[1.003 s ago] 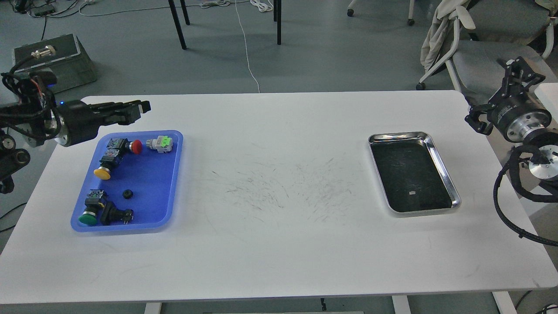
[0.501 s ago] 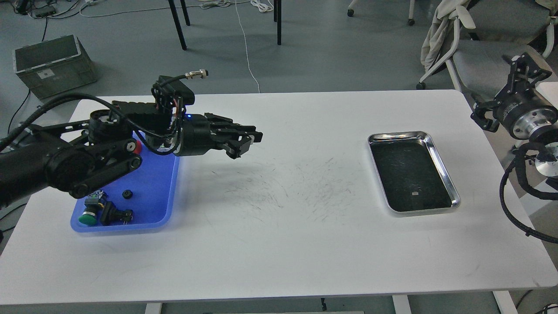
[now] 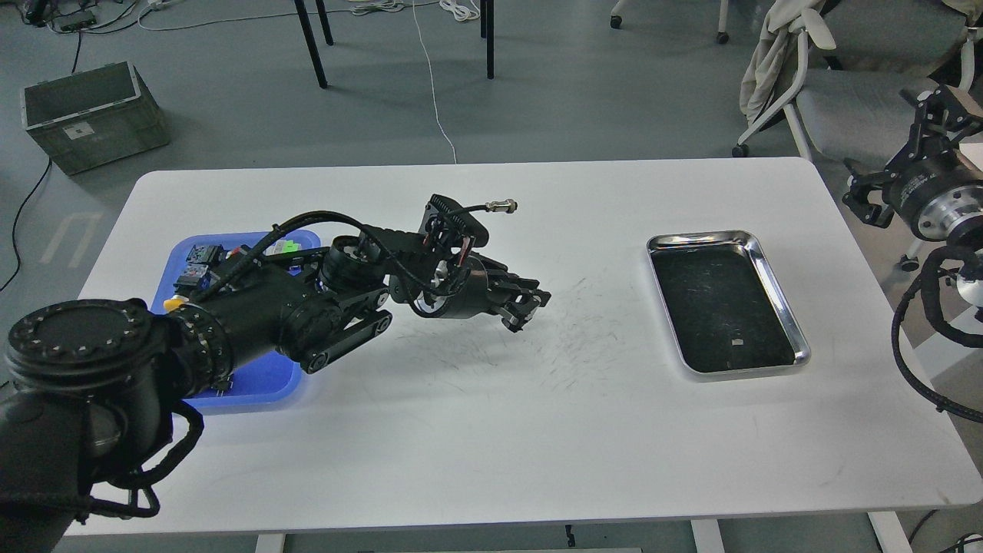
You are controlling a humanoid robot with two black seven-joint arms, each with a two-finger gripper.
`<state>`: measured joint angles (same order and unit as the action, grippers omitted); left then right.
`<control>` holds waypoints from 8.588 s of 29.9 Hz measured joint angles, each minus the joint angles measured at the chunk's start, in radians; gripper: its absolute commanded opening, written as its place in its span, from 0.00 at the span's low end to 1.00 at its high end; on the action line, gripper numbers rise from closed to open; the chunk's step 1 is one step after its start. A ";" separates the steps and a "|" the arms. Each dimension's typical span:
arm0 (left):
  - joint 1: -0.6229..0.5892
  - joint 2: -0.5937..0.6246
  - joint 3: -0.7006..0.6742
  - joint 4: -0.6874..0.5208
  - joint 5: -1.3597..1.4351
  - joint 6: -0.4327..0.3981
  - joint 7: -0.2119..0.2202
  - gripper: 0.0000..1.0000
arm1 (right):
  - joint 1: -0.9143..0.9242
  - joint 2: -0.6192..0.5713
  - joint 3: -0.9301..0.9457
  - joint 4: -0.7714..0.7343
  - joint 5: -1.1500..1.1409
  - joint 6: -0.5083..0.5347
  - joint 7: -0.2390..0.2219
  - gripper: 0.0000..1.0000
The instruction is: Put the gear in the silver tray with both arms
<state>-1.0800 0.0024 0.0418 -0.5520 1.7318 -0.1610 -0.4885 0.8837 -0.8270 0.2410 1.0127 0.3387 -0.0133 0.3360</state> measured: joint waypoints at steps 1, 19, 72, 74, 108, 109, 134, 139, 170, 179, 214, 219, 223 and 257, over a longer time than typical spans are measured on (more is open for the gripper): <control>0.001 -0.001 0.005 0.025 0.000 0.001 0.000 0.06 | 0.000 -0.001 0.000 0.000 -0.004 0.001 0.000 1.00; 0.007 -0.002 0.013 -0.024 -0.021 0.019 0.000 0.06 | -0.003 0.023 0.005 -0.076 -0.019 0.006 -0.003 1.00; -0.042 -0.002 -0.055 -0.143 -0.291 0.035 0.000 0.68 | 0.037 -0.001 -0.038 -0.095 -0.240 0.100 -0.166 1.00; -0.063 -0.002 -0.065 -0.143 -0.324 0.035 0.000 0.71 | 0.053 -0.019 -0.038 -0.092 -0.251 0.128 -0.190 1.00; -0.010 0.622 -0.105 -0.053 -1.073 0.050 0.000 0.98 | 0.525 0.134 -0.303 0.035 -1.180 0.434 -0.136 0.99; -0.004 0.627 -0.106 -0.048 -1.100 0.042 0.000 0.98 | 0.546 0.152 -0.328 0.035 -1.210 0.439 -0.127 0.99; 0.077 0.648 -0.163 0.126 -1.408 -0.180 0.000 0.98 | 0.698 0.446 -0.680 0.199 -1.919 0.442 0.100 0.93; 0.077 0.653 -0.168 0.126 -1.424 -0.180 0.000 0.98 | 0.686 0.476 -0.735 0.206 -1.982 0.439 0.145 0.89; 0.105 0.671 -0.270 0.133 -1.457 -0.178 0.000 0.98 | 0.568 0.650 -0.851 0.035 -2.002 0.440 0.153 0.66; 0.105 0.677 -0.270 0.133 -1.475 -0.181 0.000 0.98 | 0.568 0.668 -0.861 0.023 -2.002 0.441 0.153 0.57; 0.104 0.681 -0.270 0.133 -1.480 -0.184 0.000 0.98 | 0.563 0.699 -0.873 0.001 -2.015 0.442 0.153 0.25; 0.104 0.685 -0.270 0.133 -1.480 -0.184 0.000 0.98 | 0.570 0.709 -0.871 0.001 -2.015 0.442 0.153 0.20; 0.104 0.685 -0.270 0.132 -1.480 -0.184 0.000 0.98 | 0.577 0.715 -0.871 0.002 -2.015 0.442 0.153 0.14; 0.101 0.682 -0.274 0.127 -1.479 -0.183 0.000 0.98 | 0.566 0.200 -0.866 -0.020 -2.014 0.364 0.153 0.02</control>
<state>-0.9791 0.6842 -0.2318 -0.4247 0.2527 -0.3436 -0.4887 1.4498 -0.6273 -0.6247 0.9930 -1.6749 0.3511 0.4885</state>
